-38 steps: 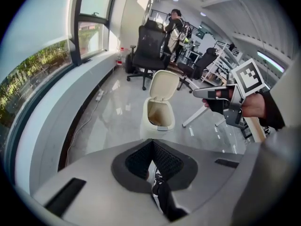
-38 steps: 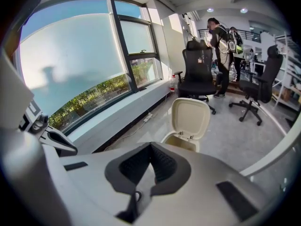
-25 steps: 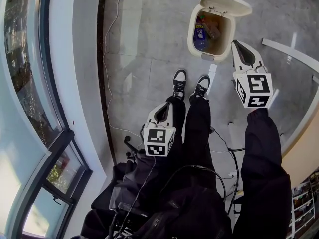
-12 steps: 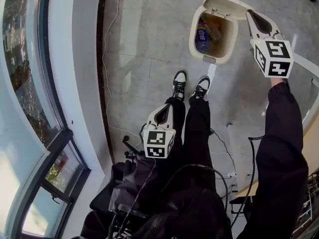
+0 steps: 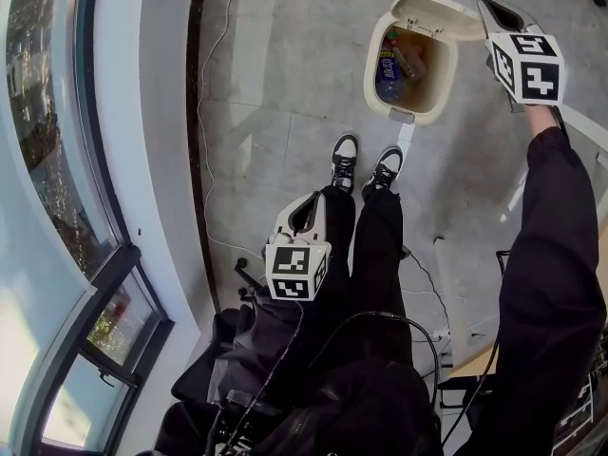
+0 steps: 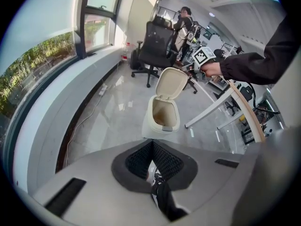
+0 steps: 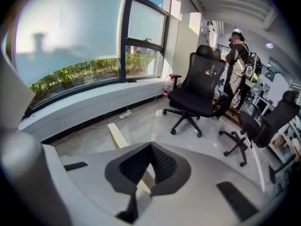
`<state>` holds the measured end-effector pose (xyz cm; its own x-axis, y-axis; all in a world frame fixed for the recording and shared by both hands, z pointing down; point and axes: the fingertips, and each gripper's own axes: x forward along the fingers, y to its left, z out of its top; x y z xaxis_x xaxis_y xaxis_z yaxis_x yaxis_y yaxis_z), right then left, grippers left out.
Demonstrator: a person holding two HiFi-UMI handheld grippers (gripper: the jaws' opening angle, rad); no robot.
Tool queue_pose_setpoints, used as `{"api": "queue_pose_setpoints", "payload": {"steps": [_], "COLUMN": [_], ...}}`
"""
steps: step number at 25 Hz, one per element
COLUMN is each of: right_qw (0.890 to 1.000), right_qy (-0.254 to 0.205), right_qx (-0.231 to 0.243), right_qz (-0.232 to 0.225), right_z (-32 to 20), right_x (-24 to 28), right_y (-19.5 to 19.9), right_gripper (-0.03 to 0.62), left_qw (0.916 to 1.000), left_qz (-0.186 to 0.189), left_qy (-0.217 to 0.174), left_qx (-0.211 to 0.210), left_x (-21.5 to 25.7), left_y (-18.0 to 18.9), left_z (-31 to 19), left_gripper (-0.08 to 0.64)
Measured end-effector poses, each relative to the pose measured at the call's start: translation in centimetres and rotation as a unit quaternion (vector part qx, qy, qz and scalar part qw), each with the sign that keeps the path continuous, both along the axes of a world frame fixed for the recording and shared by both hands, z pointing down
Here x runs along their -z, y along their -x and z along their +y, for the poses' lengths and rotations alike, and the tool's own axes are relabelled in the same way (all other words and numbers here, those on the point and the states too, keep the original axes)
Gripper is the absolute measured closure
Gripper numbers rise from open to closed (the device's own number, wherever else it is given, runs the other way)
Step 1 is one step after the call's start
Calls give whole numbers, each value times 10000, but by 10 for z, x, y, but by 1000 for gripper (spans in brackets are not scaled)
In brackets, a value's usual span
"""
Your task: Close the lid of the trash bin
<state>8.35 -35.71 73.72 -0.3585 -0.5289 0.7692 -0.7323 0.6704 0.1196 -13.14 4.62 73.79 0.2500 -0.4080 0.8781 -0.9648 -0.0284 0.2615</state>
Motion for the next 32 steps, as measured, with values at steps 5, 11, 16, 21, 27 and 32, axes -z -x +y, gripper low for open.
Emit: {"api": "queue_pose_setpoints", "payload": {"steps": [5, 11, 16, 21, 27, 32], "right_qw": [9999, 9997, 9997, 9959, 9936, 9902], "right_qy": [-4, -47, 88, 809, 1019, 1236], "right_qx": [143, 229, 223, 249, 361, 438], "right_qz": [72, -11, -87, -307, -326, -481], "right_z": [10, 21, 21, 24, 44, 67], "right_x": [-3, 1, -4, -5, -4, -7], "right_y": [2, 5, 2, 5, 5, 8], "right_gripper": [592, 592, 591, 592, 592, 592], "left_qw": [10000, 10000, 10000, 10000, 9999, 10000], "left_qz": [-2, 47, 54, 46, 77, 74], "left_qy": [13, 52, 44, 73, 55, 36], "left_qx": [20, -7, -43, -24, -35, -39], "left_x": [1, -2, -3, -3, -2, -2], "left_y": [1, -5, -9, -8, -12, -13], "left_z": [0, 4, 4, 8, 7, 10], "left_gripper": [558, 557, 558, 558, 558, 558]}}
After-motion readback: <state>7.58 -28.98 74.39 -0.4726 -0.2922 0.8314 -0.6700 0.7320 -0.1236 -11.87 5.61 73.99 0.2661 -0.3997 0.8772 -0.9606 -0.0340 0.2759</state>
